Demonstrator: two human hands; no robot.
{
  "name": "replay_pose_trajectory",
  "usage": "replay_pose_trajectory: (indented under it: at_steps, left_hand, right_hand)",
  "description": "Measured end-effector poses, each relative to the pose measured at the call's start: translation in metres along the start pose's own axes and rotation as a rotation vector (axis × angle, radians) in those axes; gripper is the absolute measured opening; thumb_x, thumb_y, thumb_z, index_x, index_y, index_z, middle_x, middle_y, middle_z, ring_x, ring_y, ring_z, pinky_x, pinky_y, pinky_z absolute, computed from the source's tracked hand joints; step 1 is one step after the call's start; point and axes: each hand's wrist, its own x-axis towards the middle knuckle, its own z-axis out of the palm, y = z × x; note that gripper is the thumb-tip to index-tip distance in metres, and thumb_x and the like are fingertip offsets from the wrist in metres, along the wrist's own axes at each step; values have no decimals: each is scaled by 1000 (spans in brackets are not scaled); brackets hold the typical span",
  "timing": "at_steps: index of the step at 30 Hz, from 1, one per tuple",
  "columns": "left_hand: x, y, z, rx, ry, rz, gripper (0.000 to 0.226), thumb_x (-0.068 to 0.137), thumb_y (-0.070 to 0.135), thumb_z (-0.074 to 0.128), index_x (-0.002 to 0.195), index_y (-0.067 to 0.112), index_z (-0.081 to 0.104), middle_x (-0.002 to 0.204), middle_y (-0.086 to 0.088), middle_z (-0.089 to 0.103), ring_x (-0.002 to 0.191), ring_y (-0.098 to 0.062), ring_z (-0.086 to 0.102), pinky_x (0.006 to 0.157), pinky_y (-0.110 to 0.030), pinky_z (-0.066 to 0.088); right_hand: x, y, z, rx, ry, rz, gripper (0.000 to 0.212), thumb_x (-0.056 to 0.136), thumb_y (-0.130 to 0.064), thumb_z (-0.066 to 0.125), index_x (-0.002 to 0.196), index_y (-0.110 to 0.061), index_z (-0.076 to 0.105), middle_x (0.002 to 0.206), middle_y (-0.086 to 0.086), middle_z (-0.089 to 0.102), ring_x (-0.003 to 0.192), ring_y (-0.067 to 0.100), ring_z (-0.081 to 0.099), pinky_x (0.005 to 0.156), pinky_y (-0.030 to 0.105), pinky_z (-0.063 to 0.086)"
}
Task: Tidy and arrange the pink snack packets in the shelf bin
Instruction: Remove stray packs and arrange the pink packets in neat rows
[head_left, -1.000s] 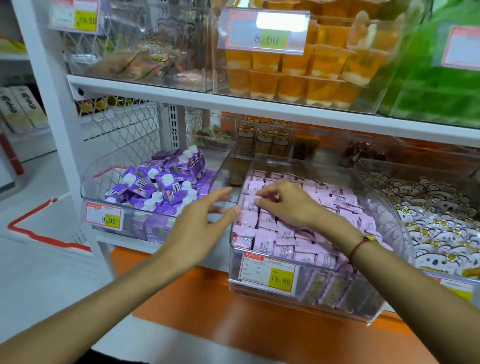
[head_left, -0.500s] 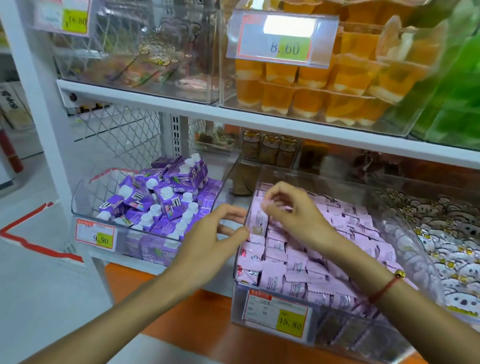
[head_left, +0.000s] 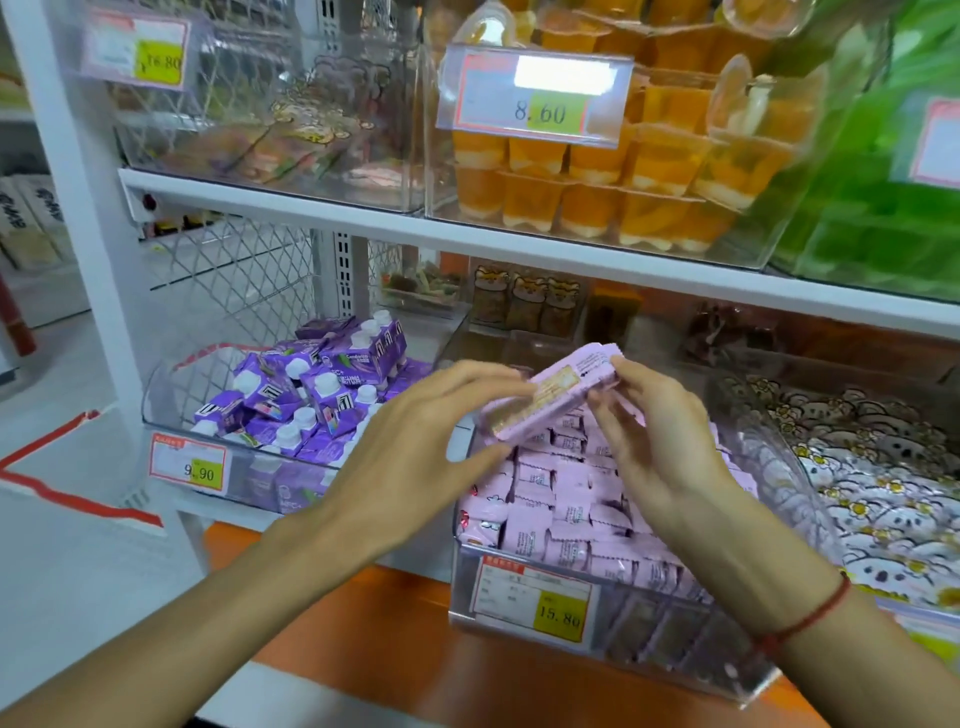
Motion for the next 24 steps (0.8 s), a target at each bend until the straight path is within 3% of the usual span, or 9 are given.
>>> replay_pose_trajectory:
  at_steps: [3, 6, 8, 10, 12, 14, 18, 21, 24]
  left_hand:
    - [1, 1, -3, -30, 0, 23, 51, 71, 16, 82, 119, 24, 65, 124, 15, 58, 115, -5, 54, 94, -30, 46]
    - [4, 0, -5, -183, 93, -71, 41, 72, 10, 81, 108, 23, 69, 109, 17, 68, 102, -3, 63, 85, -19, 49]
    - [6, 1, -8, -471, 94, -291, 40, 67, 15, 83, 104, 22, 70, 99, 16, 73, 94, 1, 67, 75, -9, 49]
    - [8, 0, -8, -747, 51, -509, 42, 61, 26, 80, 101, 18, 72, 90, 7, 75, 86, -5, 70, 70, -12, 53]
    - [8, -1, -8, -888, 2, -645, 38, 59, 36, 77, 93, 18, 77, 87, 0, 76, 81, -10, 72, 65, -16, 54]
    - [9, 1, -7, -932, -43, -707, 34, 62, 41, 72, 89, 21, 78, 89, -4, 76, 83, -14, 73, 62, -17, 54]
    - [15, -1, -6, -1028, 3, -868, 53, 74, 59, 52, 92, 12, 71, 87, -11, 75, 77, -21, 73, 53, -24, 56]
    - [13, -3, -6, -1062, 56, -760, 44, 78, 53, 53, 98, 17, 68, 94, -4, 75, 85, -18, 73, 60, -26, 57]
    - [9, -2, -1, -878, 155, -531, 32, 77, 31, 64, 107, 18, 64, 99, 8, 74, 90, -7, 70, 69, -18, 55]
  right_hand:
    - [-7, -6, -6, 129, -15, 145, 18, 89, 0, 57, 106, 4, 63, 87, 7, 65, 69, 6, 65, 58, 13, 54]
    - [-9, -7, -13, 83, -122, 212, 10, 88, -8, 61, 90, -3, 69, 76, 4, 70, 62, 7, 68, 60, 17, 56]
    - [-5, -5, -19, -166, -191, 104, 21, 86, -26, 66, 100, -11, 69, 87, -1, 72, 71, 7, 69, 63, 18, 56]
    - [-1, -2, -25, -541, -245, -106, 48, 77, -47, 67, 119, -27, 57, 116, -5, 63, 93, 4, 66, 71, 18, 53]
    - [1, 1, -26, -725, -376, -251, 61, 70, -56, 66, 127, -45, 45, 130, -9, 53, 114, 4, 55, 83, 20, 48]
    - [2, 8, -27, -692, -498, -292, 58, 72, -45, 70, 126, -41, 49, 121, -6, 62, 113, 8, 58, 87, 22, 50]
    - [5, 13, -27, -560, -455, -317, 37, 78, -17, 73, 111, -16, 57, 98, -1, 71, 90, 6, 67, 72, 14, 51]
    - [7, 16, -28, -502, -400, -306, 34, 76, -15, 76, 105, -13, 59, 89, -6, 70, 78, 6, 68, 67, 14, 51]
    - [11, 21, -27, -518, -351, -330, 33, 73, -20, 79, 99, -15, 59, 88, -8, 70, 76, 11, 67, 65, 16, 53]
